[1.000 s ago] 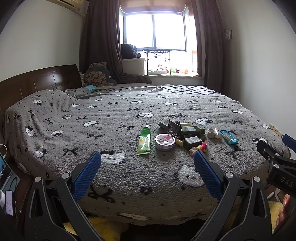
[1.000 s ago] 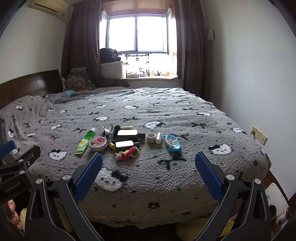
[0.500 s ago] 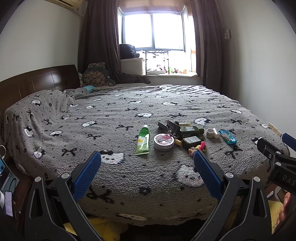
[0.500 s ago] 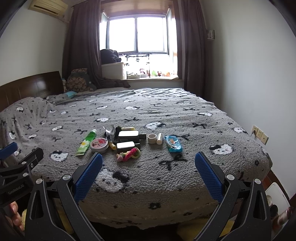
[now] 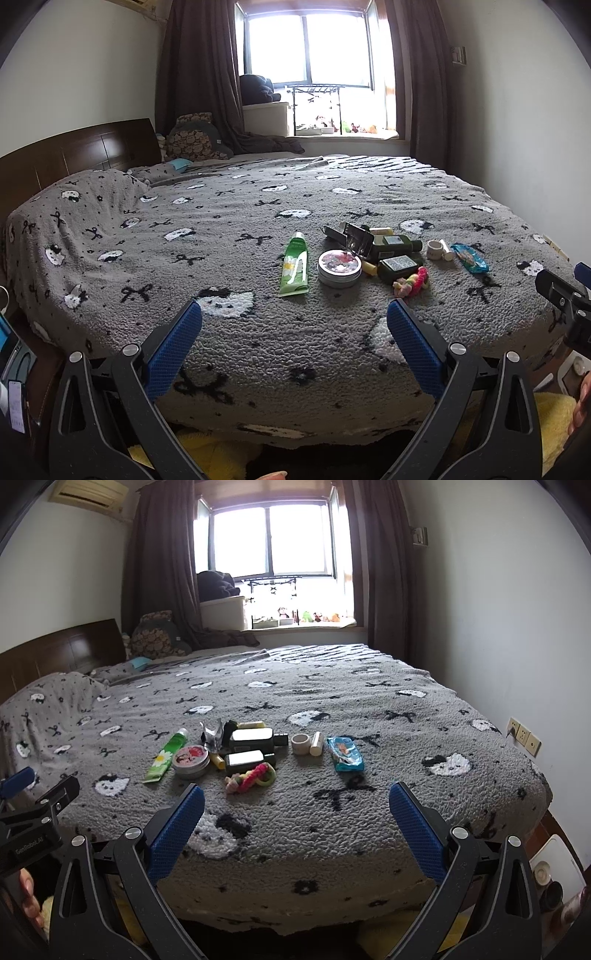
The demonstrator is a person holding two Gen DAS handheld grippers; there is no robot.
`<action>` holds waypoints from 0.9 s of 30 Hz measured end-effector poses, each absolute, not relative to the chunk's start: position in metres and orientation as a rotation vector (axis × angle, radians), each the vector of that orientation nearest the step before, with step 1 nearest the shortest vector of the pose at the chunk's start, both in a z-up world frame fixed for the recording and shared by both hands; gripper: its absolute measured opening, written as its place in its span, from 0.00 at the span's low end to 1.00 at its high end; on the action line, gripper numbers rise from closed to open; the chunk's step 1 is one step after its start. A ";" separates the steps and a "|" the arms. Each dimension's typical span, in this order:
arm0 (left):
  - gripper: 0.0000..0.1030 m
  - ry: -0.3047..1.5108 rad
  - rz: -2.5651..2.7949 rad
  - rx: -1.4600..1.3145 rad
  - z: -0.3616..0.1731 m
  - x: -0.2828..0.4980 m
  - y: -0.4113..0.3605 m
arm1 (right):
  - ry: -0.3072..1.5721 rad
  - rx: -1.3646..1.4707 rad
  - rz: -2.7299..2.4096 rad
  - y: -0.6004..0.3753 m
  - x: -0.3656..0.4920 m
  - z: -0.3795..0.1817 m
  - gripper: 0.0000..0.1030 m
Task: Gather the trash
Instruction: 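Grasp the green cream tube with left tool while right tool grasps pipe-cleaner toy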
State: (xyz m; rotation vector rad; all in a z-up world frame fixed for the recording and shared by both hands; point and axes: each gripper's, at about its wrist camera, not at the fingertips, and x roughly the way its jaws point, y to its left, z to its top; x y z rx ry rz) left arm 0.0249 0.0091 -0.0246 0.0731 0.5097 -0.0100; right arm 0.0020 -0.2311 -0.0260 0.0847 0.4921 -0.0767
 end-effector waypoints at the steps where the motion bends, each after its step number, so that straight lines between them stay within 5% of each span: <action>1: 0.92 0.519 -0.010 0.077 -0.029 0.028 0.010 | 0.506 0.087 -0.078 -0.232 0.005 -0.030 0.97; 27: 0.90 0.783 -0.063 0.107 -0.120 0.212 0.028 | 0.739 0.036 0.099 -0.197 0.165 -0.127 0.92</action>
